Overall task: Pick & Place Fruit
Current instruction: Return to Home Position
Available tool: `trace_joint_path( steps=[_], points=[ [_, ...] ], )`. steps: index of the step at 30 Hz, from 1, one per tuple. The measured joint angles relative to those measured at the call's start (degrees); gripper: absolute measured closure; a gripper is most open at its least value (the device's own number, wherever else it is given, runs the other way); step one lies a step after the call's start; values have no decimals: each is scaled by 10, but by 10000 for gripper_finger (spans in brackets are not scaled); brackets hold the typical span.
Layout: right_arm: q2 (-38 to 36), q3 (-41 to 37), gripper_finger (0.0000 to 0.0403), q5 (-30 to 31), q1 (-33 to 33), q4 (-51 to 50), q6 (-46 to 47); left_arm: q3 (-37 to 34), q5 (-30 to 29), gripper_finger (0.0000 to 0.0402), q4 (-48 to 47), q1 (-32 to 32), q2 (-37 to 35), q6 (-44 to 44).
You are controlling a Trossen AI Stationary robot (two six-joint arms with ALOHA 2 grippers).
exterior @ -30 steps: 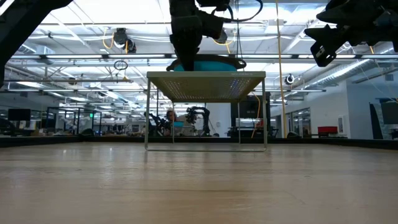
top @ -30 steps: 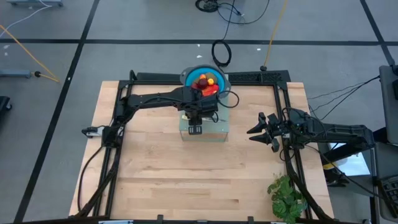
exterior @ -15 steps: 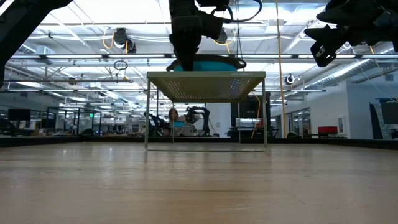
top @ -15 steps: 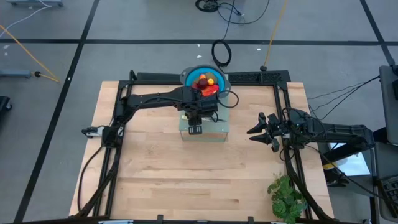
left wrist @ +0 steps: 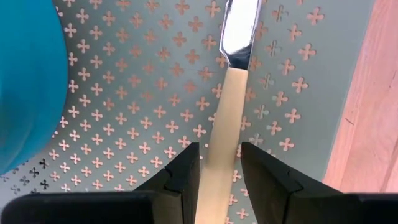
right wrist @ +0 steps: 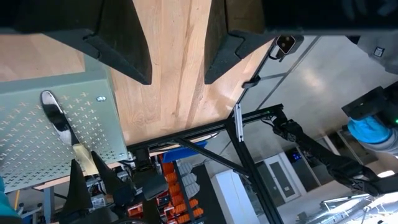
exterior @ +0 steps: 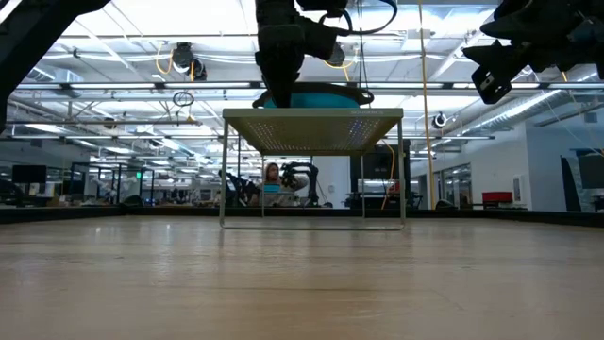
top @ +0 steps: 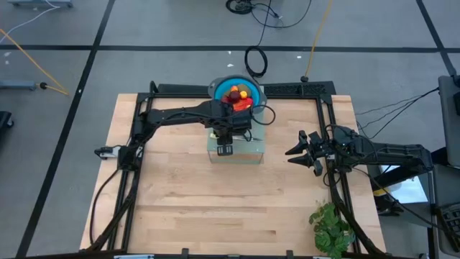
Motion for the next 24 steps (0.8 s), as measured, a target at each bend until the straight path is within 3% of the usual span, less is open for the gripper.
trace_joint_path(
  steps=[12,24],
  points=[
    [0,0,264,0,0,-1,0,0,-2,282,-4,0,-28,-5],
    [0,0,264,0,0,-6,0,0,3,282,4,0,-106,-58]
  ],
)
